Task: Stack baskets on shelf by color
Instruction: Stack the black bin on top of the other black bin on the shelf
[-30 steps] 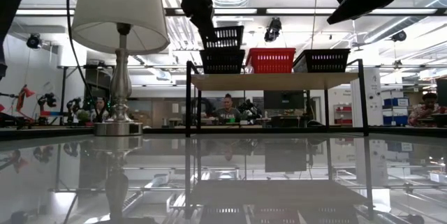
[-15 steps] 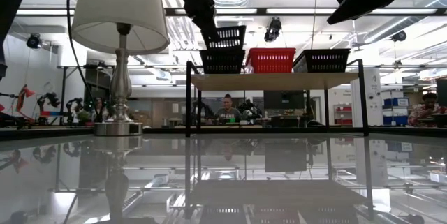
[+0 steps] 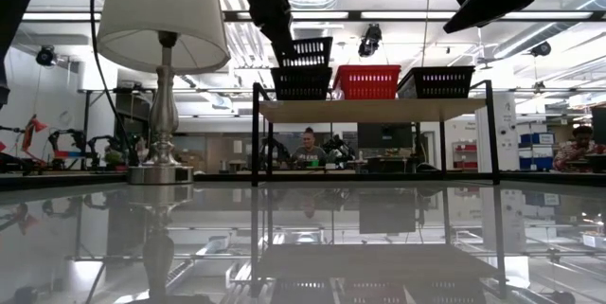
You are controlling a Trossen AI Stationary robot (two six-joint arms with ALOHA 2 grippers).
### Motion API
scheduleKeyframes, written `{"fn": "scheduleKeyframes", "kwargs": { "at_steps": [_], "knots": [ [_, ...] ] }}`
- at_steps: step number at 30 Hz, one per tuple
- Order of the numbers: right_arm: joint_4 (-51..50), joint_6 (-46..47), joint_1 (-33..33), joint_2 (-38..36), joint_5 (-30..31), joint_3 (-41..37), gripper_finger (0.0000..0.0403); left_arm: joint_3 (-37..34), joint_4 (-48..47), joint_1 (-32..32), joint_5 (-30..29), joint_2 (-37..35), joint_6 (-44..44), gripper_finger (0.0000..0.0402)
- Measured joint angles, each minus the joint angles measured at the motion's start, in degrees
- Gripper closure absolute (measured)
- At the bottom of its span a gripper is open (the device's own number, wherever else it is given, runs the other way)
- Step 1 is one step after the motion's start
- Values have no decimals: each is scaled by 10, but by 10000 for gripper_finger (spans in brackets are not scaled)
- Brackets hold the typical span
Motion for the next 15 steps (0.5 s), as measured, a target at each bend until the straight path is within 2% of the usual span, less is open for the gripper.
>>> {"fn": "scheduleKeyframes", "kwargs": {
  "at_steps": [15],
  "knots": [
    [0,3,0,0,0,-1,394,0,0,3,0,0,0,401]
  ]
}}
